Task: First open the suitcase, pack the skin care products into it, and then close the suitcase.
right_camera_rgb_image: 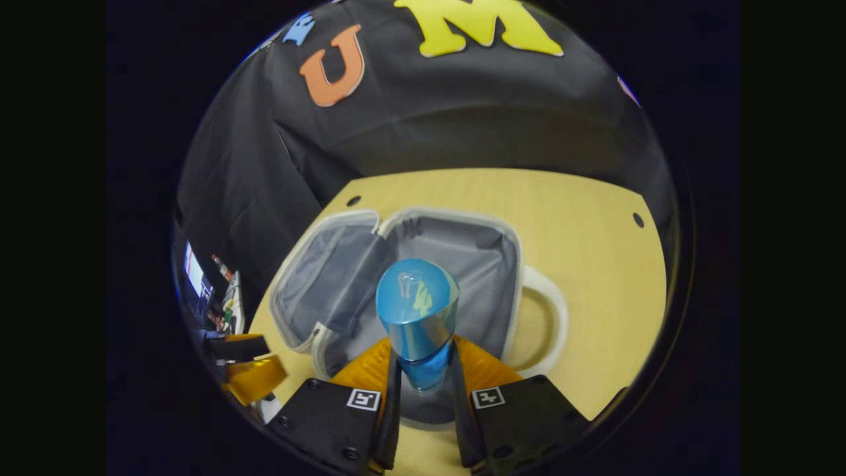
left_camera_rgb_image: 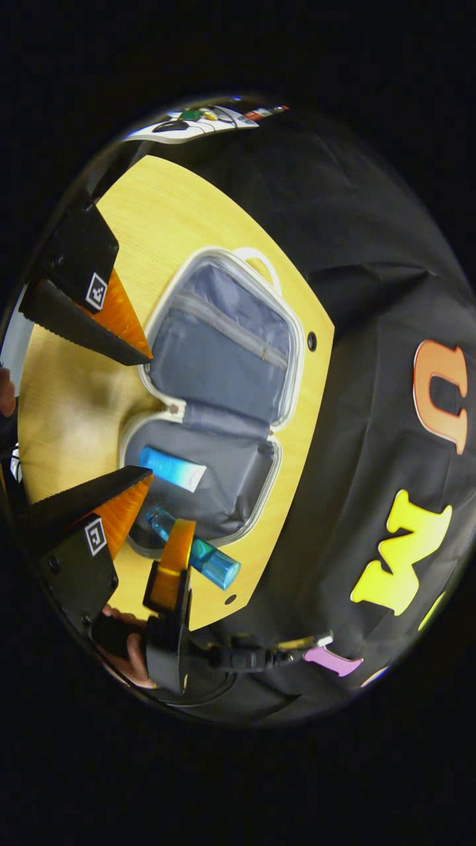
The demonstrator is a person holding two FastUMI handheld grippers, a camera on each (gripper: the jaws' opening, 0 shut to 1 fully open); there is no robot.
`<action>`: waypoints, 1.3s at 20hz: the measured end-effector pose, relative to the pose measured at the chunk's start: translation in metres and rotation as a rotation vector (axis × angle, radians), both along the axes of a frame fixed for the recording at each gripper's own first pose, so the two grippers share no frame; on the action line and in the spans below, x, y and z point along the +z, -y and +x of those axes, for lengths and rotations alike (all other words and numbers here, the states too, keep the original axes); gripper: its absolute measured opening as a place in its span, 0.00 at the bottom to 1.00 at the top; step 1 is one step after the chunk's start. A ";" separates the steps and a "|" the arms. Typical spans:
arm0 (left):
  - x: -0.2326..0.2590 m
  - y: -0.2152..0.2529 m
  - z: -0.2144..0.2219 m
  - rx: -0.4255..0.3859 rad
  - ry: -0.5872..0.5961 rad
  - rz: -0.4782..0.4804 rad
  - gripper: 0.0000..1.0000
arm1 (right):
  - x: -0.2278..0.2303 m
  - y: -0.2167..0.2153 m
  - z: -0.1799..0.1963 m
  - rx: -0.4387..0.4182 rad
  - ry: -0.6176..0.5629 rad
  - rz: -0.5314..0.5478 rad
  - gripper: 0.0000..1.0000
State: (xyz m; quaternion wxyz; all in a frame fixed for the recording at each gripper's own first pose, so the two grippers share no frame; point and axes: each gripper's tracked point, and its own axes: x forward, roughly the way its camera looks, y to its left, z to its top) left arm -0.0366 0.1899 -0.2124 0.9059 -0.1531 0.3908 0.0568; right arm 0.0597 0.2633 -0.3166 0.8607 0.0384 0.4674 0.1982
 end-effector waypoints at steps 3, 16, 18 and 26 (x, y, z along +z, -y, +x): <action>-0.008 -0.026 -0.021 0.068 -0.010 -0.035 0.98 | -0.023 -0.006 -0.011 -0.038 -0.098 -0.005 0.34; -0.001 -0.067 -0.034 0.172 0.015 -0.096 0.98 | -0.056 0.000 0.017 -0.242 -0.252 -0.127 0.33; 0.002 -0.071 -0.035 0.178 0.024 -0.093 0.98 | -0.061 0.002 0.014 -0.242 -0.272 -0.171 0.34; 0.018 -0.098 -0.034 0.187 0.066 -0.026 0.98 | -0.045 0.000 0.011 -0.260 -0.219 -0.171 0.41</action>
